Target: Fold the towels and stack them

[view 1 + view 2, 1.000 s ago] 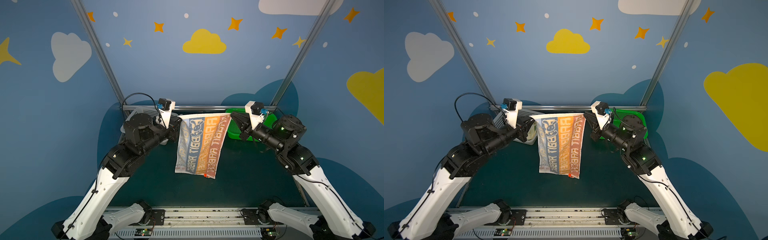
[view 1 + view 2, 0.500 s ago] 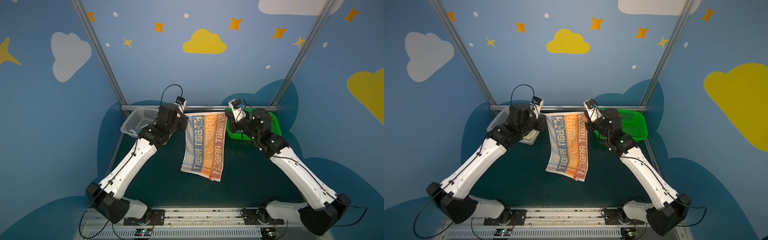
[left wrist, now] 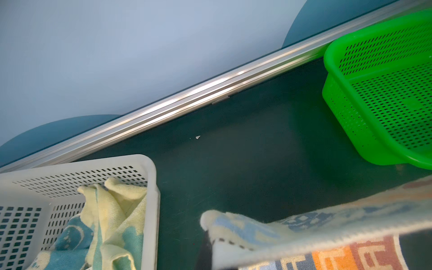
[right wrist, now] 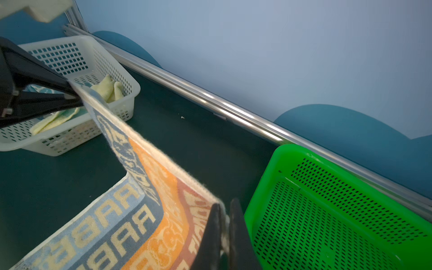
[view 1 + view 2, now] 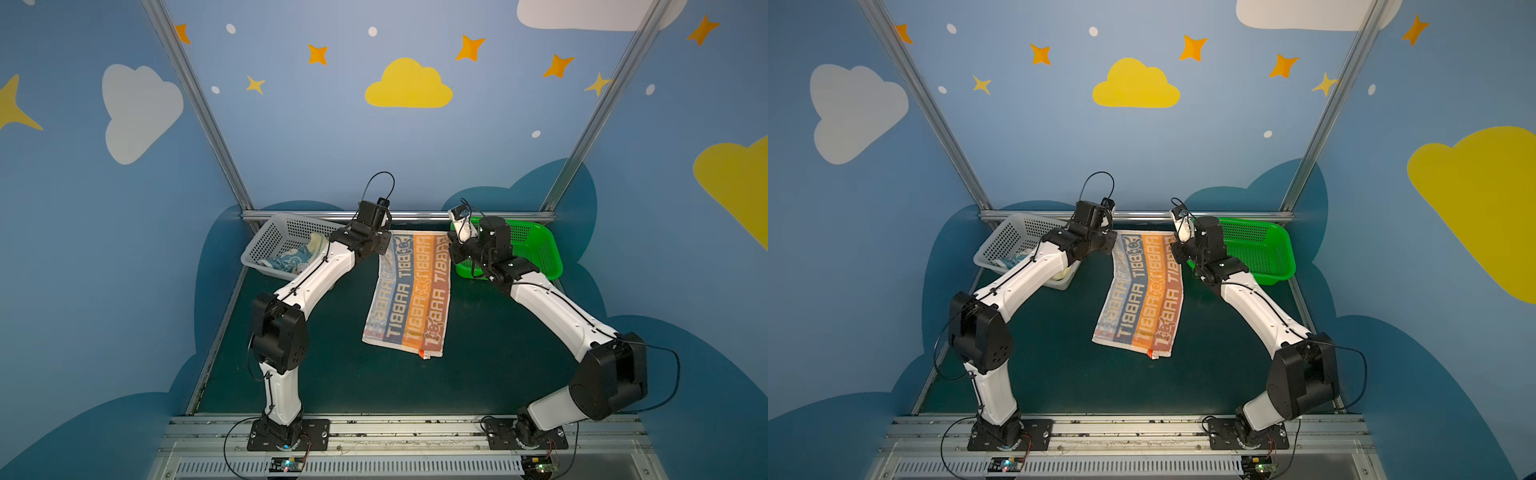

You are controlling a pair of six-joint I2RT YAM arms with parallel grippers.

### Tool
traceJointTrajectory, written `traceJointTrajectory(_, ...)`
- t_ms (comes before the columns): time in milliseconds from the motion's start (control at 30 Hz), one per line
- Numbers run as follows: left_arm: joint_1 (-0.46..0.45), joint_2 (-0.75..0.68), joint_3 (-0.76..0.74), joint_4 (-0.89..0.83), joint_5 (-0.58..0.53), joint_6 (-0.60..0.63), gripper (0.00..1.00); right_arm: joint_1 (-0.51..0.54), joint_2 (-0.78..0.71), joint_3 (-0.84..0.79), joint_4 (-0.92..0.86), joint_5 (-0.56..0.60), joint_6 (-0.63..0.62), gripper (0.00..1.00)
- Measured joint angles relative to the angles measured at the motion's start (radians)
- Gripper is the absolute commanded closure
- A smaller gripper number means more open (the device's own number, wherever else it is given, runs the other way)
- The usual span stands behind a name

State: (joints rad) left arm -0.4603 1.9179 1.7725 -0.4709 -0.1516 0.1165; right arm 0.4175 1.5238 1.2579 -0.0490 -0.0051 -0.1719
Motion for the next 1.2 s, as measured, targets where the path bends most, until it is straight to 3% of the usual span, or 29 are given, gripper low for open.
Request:
traceJointTrajectory(400, -0.005, 0.045, -0.018, -0.058, 0.032, -0.044, 0.96, -0.009, -0.008, -0.166, -0.021, -0.077, 0.073, 1.0)
traceJointTrajectory(700, -0.045, 0.034, -0.195, -0.067, 0.051, -0.095, 0.96, -0.009, -0.061, -0.188, -0.208, -0.14, 0.179, 1.0)
traceJointTrajectory(1200, -0.14, -0.124, -0.382, -0.076, -0.001, -0.163, 0.96, 0.077, -0.234, -0.414, -0.296, -0.149, 0.332, 1.0)
